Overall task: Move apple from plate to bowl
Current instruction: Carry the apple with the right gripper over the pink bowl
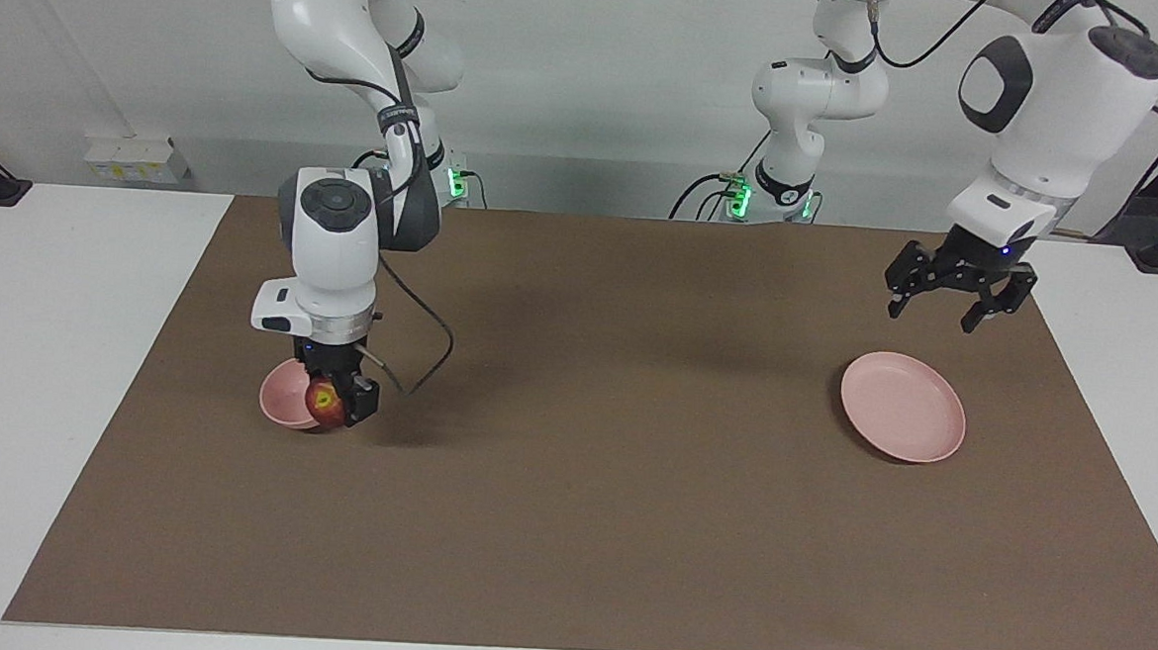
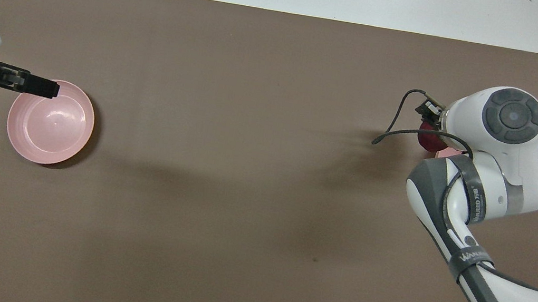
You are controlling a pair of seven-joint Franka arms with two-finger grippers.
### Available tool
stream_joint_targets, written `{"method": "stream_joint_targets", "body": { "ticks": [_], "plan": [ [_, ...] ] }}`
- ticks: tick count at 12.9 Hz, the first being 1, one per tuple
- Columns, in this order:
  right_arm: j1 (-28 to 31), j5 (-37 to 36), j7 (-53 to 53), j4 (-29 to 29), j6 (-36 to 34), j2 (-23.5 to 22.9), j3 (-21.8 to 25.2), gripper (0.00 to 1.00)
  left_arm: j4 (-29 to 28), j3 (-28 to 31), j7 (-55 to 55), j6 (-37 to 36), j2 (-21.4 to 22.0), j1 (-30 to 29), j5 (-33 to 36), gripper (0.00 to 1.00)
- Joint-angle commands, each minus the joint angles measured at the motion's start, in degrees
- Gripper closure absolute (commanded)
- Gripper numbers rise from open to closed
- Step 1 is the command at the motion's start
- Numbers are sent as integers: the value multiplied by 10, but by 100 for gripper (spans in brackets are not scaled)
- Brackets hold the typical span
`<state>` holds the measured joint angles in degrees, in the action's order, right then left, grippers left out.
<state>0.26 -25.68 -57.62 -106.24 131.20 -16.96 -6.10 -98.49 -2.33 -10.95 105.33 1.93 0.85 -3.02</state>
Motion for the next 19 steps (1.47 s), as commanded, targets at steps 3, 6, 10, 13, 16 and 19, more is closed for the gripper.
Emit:
{"method": "stream_joint_targets", "body": {
  "ticks": [3, 6, 10, 13, 16, 19],
  "plan": [
    [46, -137, -70, -146, 111, 73, -5, 100, 142, 5, -1, -177, -17, 11, 29, 0],
    [86, -184, -93, -198, 177, 91, -7, 100, 155, 8, -1, -202, -16, 14, 29, 0],
    [91, -184, -96, -209, 199, 83, -8, 100, 155, 5, -1, -210, -14, 6, 29, 0],
    [91, -180, -91, -197, 202, 69, -9, 0, 156, 4, 0, -212, -14, 6, 29, 0],
    [87, -177, -81, -189, 194, 69, -12, 0, 152, 5, 3, -204, -6, 5, 26, 0],
    [87, -161, -56, -187, 192, 69, -13, 0, 146, 5, 3, -209, 0, 4, 27, 0]
  ]
}}
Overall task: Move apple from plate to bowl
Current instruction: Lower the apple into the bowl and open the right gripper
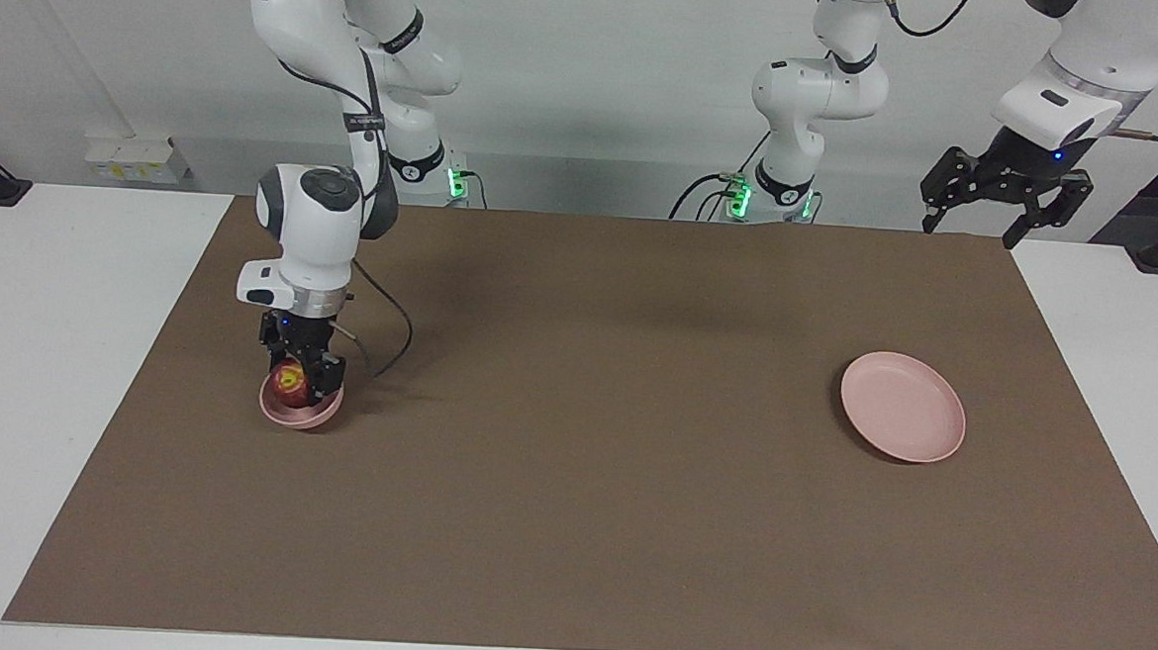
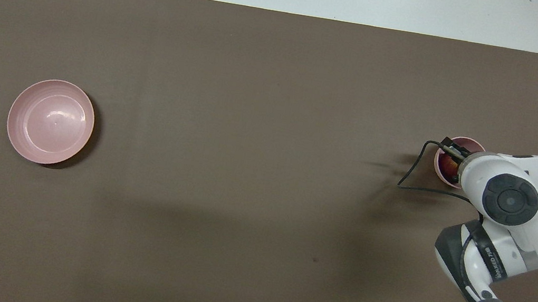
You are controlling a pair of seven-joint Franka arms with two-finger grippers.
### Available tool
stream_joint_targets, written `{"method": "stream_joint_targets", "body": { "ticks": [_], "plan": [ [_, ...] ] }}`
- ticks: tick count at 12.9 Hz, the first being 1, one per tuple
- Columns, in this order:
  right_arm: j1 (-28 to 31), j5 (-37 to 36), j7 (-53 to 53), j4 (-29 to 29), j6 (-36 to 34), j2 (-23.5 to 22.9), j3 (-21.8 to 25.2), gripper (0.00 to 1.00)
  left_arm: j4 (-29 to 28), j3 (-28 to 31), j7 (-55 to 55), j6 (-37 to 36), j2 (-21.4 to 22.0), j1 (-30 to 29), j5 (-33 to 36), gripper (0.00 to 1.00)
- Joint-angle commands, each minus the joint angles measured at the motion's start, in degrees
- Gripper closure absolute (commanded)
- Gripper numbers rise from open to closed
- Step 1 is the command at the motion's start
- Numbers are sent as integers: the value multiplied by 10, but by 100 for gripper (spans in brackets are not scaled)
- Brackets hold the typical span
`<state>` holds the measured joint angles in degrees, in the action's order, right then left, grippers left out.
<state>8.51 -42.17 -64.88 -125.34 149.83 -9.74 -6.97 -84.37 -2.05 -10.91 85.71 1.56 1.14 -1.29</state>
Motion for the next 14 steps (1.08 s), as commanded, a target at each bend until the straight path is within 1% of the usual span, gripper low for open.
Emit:
{"method": "stream_joint_targets", "body": {
  "ticks": [1, 2, 5, 7, 9, 12, 14],
  "plan": [
    [4, 29, 36, 9, 4, -4, -4, 0, 5, 2, 3, -12, 4, 1, 9, 0],
    [1, 60, 63, 18, -7, -9, -5, 0, 5, 2, 4, -12, 4, 0, 9, 0],
    [-1, 149, 181, 88, -56, -32, -4, 0, 5, 2, 4, -12, 4, 0, 9, 0],
    [1, 214, 255, 130, -104, -41, -4, 0, 5, 2, 4, -12, 4, 0, 9, 0],
    [-1, 309, 346, 178, -180, -44, -4, 0, 5, 2, 4, -12, 4, 0, 9, 0],
    [-1, 337, 475, 221, -276, -41, -4, 0, 5, 2, 4, -12, 4, 0, 9, 0],
    [0, 389, 547, 256, -360, -36, -4, 0, 5, 2, 4, -12, 4, 0, 9, 0]
  ]
}}
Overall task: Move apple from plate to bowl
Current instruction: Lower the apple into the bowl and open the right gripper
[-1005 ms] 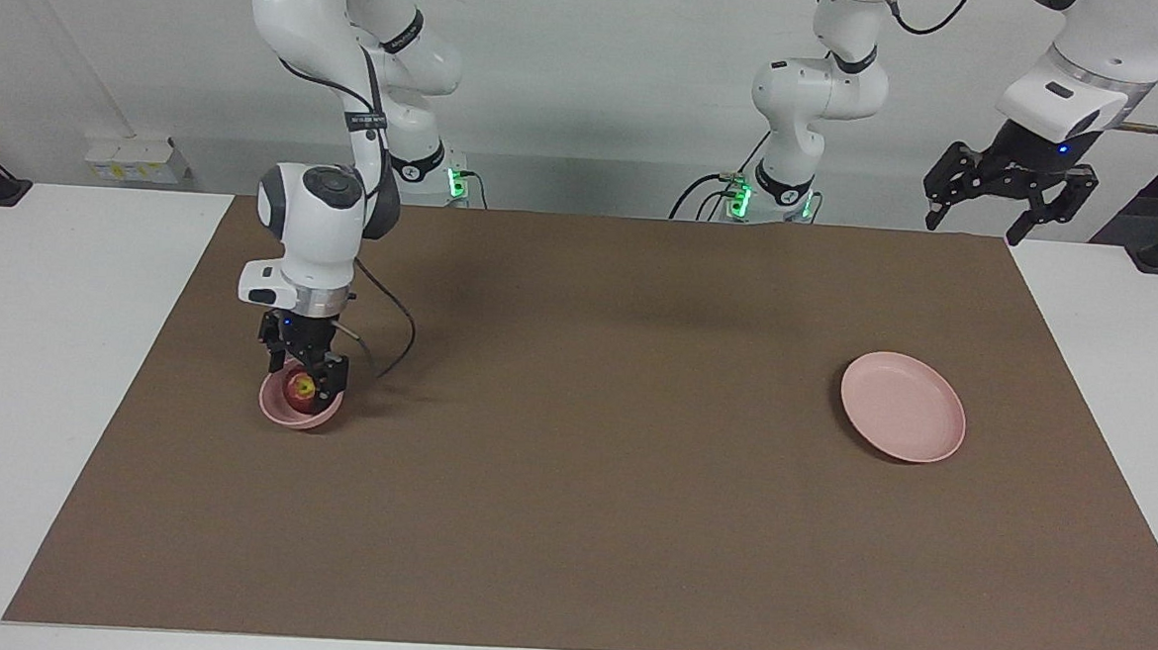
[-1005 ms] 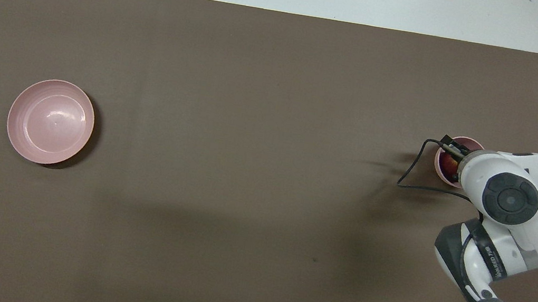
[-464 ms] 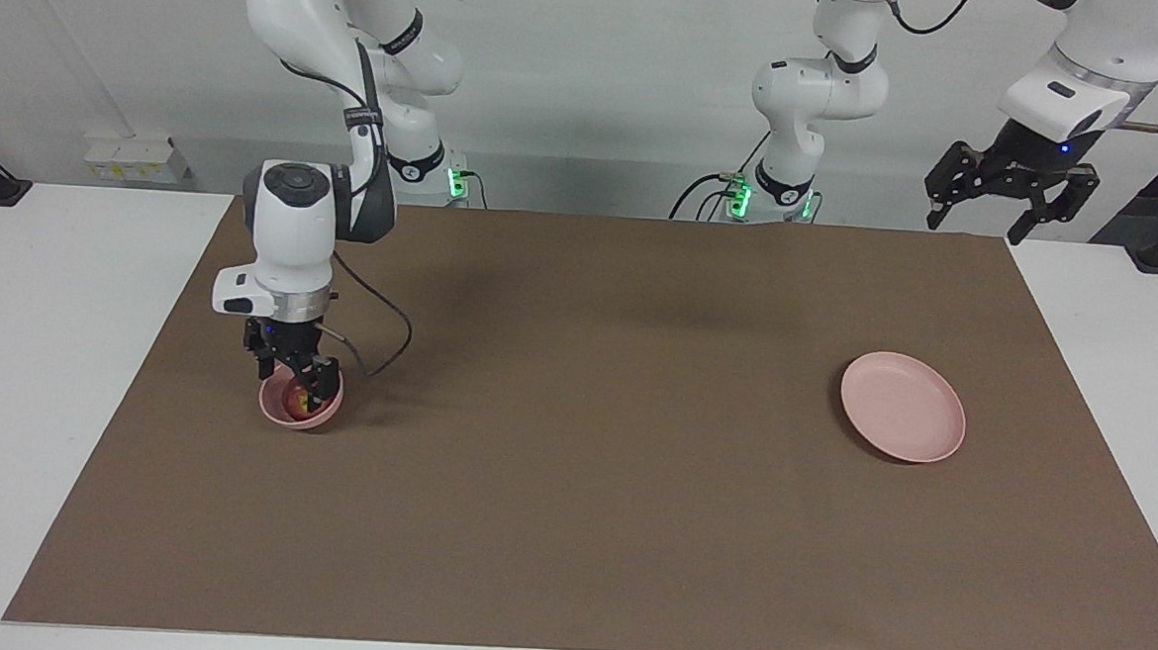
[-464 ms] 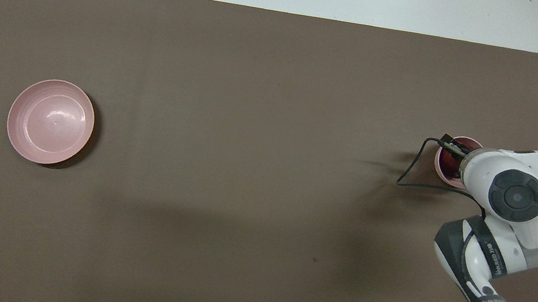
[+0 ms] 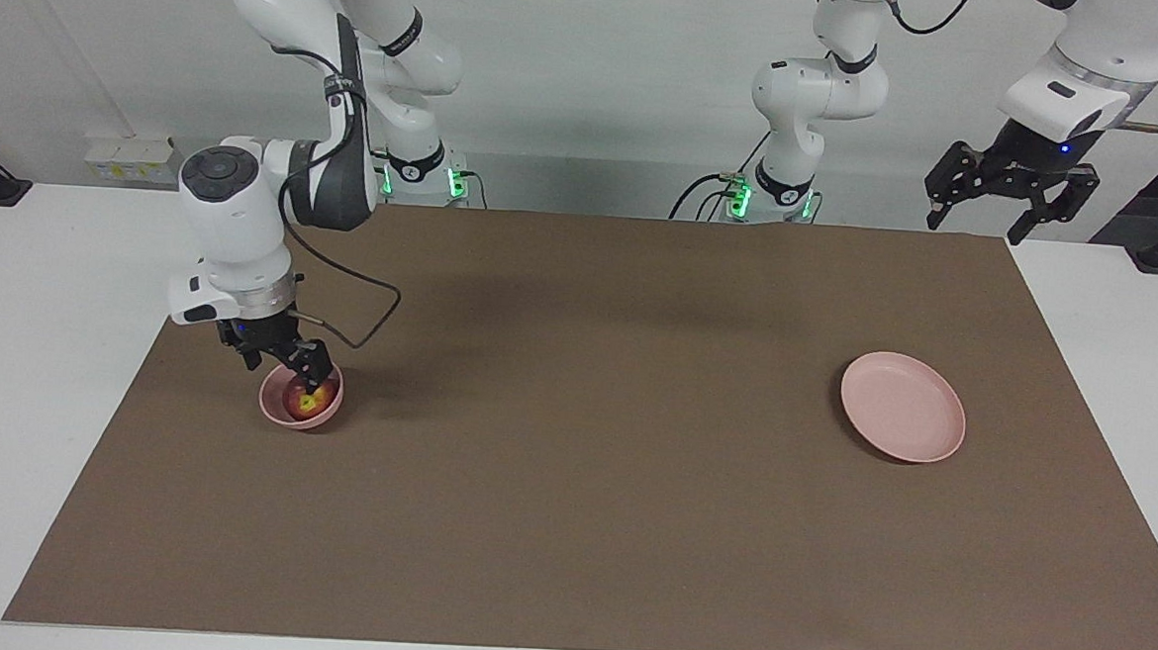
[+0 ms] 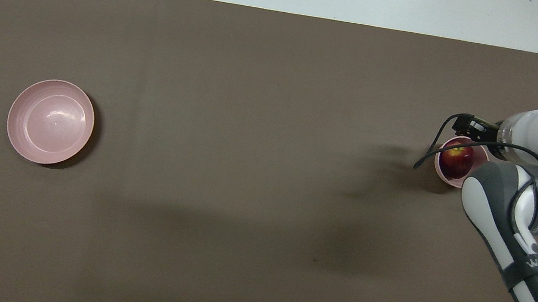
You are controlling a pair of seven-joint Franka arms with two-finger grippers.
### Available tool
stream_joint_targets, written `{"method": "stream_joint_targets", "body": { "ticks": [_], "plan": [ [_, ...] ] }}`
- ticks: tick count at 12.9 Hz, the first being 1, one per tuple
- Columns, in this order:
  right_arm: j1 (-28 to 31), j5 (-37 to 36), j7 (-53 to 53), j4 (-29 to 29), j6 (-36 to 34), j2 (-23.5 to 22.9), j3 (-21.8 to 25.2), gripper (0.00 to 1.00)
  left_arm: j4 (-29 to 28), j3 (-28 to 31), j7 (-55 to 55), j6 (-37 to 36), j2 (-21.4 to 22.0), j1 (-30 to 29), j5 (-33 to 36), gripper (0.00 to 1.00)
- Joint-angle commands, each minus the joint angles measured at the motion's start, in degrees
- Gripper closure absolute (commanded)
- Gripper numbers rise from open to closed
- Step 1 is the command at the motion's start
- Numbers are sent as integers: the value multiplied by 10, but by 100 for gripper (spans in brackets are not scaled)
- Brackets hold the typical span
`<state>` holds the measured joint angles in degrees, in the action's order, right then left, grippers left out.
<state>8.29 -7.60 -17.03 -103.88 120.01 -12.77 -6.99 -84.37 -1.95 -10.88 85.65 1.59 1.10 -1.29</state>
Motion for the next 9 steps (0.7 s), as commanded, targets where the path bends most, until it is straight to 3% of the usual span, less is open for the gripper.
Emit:
{"method": "stream_joint_targets", "body": {
  "ticks": [1, 6, 9],
  "plan": [
    [7, 68, 104, 61, -99, -2, -3, 0, 5, 1, 3, -12, 3, 0, 9, 0],
    [8, 85, 117, 105, -227, 65, 3, 0, 5, 1, 3, -12, 3, 0, 9, 0],
    [16, 84, 120, 106, -267, 97, 14, 0, 5, 1, 3, -12, 3, 0, 9, 0]
  ]
}}
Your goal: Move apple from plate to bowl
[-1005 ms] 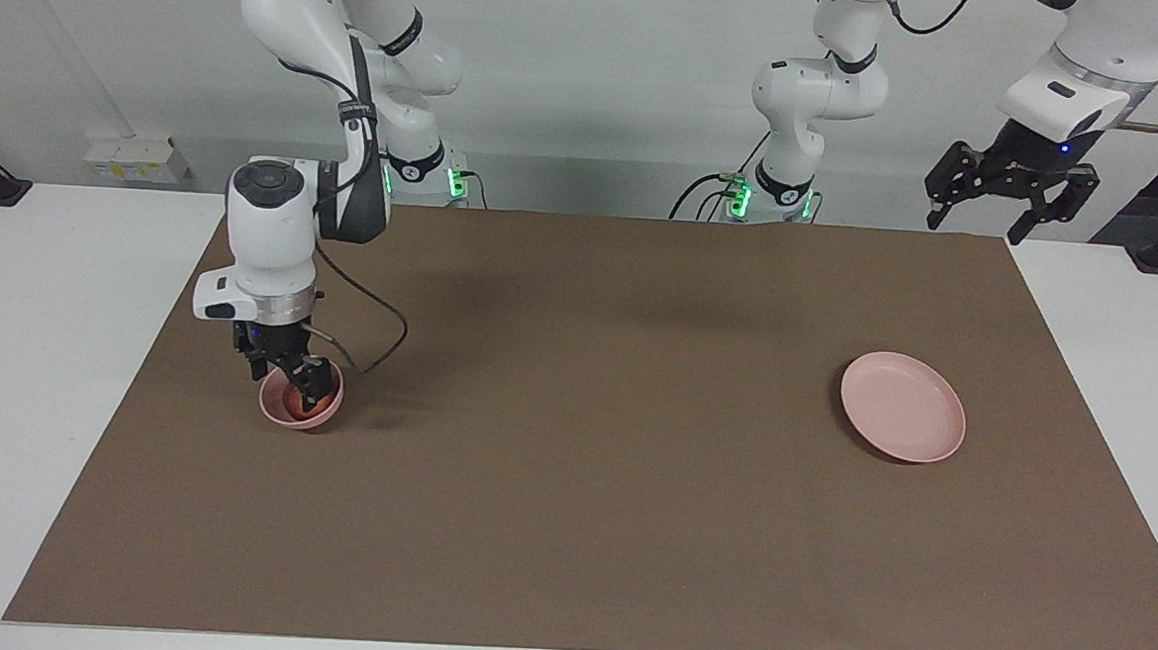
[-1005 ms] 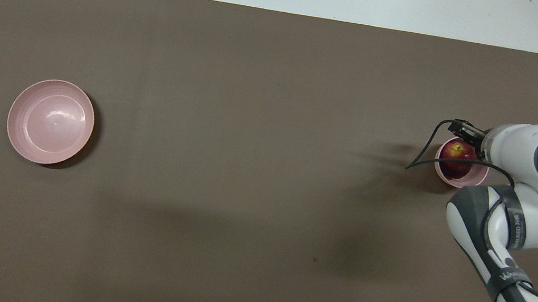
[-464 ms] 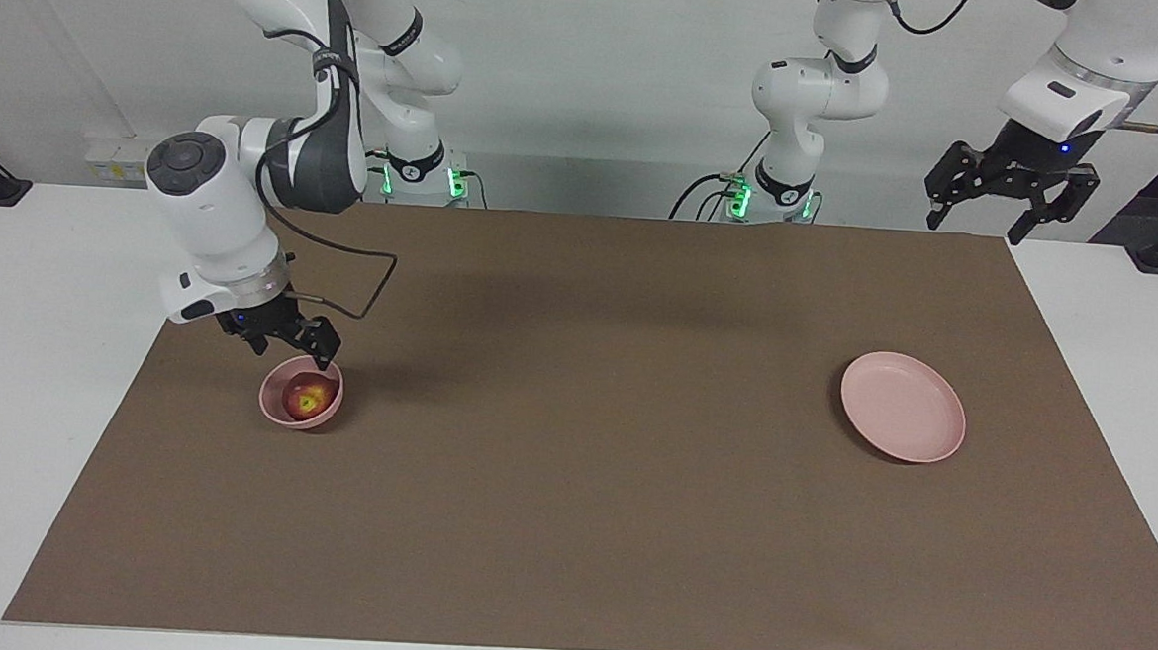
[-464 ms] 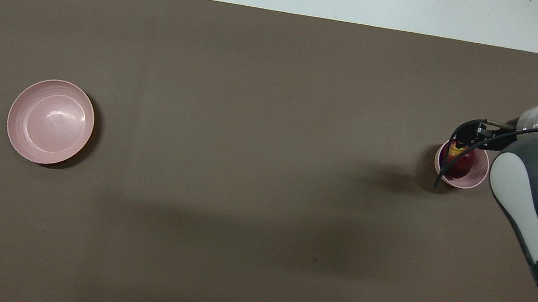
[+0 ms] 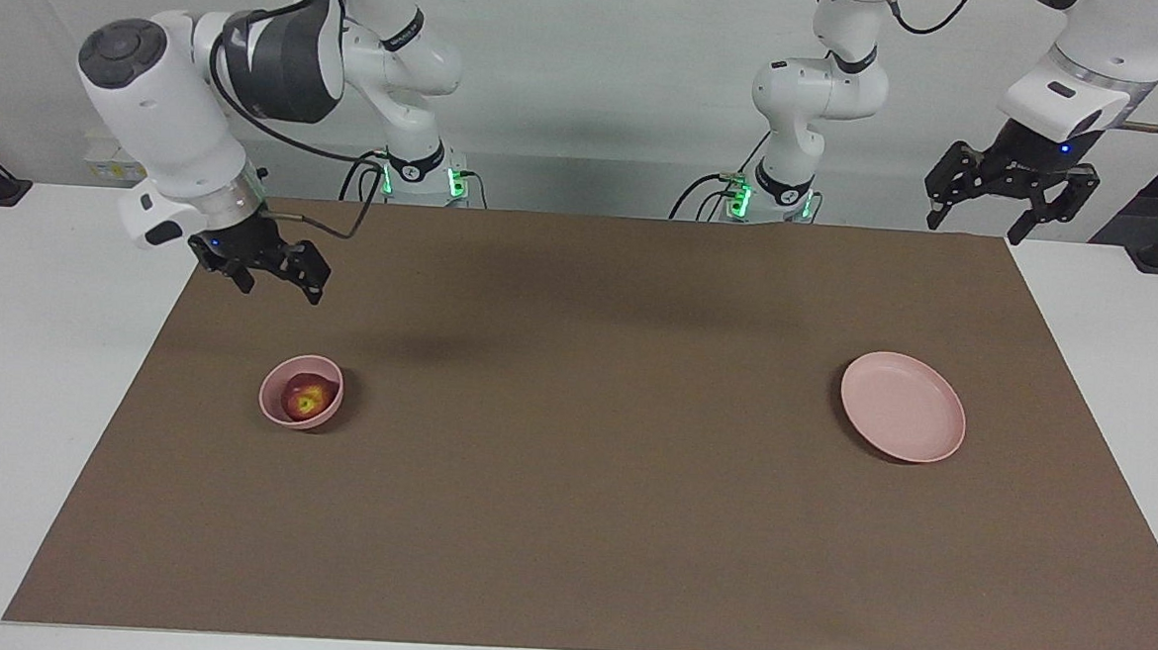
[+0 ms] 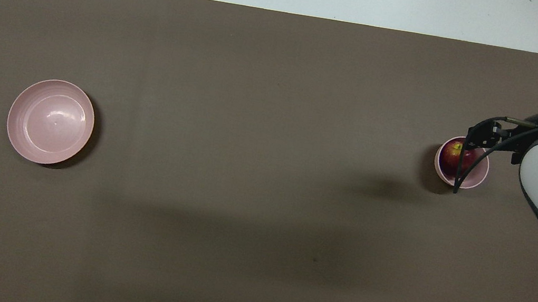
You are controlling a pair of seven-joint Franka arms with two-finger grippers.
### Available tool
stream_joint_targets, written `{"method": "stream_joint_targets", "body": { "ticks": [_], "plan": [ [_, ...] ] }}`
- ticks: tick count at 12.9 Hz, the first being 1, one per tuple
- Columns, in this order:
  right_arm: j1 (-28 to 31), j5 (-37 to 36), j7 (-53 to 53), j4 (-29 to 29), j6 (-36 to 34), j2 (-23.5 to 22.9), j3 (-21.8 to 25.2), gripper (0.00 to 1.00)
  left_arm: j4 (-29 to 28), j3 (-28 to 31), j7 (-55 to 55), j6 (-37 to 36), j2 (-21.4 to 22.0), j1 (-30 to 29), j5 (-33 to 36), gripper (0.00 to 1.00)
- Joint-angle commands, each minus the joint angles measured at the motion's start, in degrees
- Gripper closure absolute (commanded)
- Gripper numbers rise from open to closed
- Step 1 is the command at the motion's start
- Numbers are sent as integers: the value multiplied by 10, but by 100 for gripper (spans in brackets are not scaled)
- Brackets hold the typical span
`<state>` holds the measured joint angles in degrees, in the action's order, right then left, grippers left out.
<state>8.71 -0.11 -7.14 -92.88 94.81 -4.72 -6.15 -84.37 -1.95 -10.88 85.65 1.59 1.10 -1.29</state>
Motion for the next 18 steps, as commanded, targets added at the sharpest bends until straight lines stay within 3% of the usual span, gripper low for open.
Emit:
{"method": "stream_joint_targets", "body": {
  "ticks": [1, 7, 10, 13, 18],
  "plan": [
    [13, 9, 21, -5, -18, 22, 6, 0, 5, 1, 2, -12, 3, 0, 9, 0],
    [-4, 11, 25, 16, -43, 23, 12, 0, 5, 1, 3, -12, 3, 1, 9, 0],
    [-98, 20, 25, 17, -64, 24, 112, 0, 5, 1, 3, -12, 3, 0, 9, 0],
    [-103, 14, 44, -7, -63, 59, 115, 0, 5, 1, 2, -12, 3, 0, 9, 0],
    [-103, 18, 43, 7, -71, 58, 115, 0, 5, 1, 3, -12, 3, 0, 9, 0]
  ]
}}
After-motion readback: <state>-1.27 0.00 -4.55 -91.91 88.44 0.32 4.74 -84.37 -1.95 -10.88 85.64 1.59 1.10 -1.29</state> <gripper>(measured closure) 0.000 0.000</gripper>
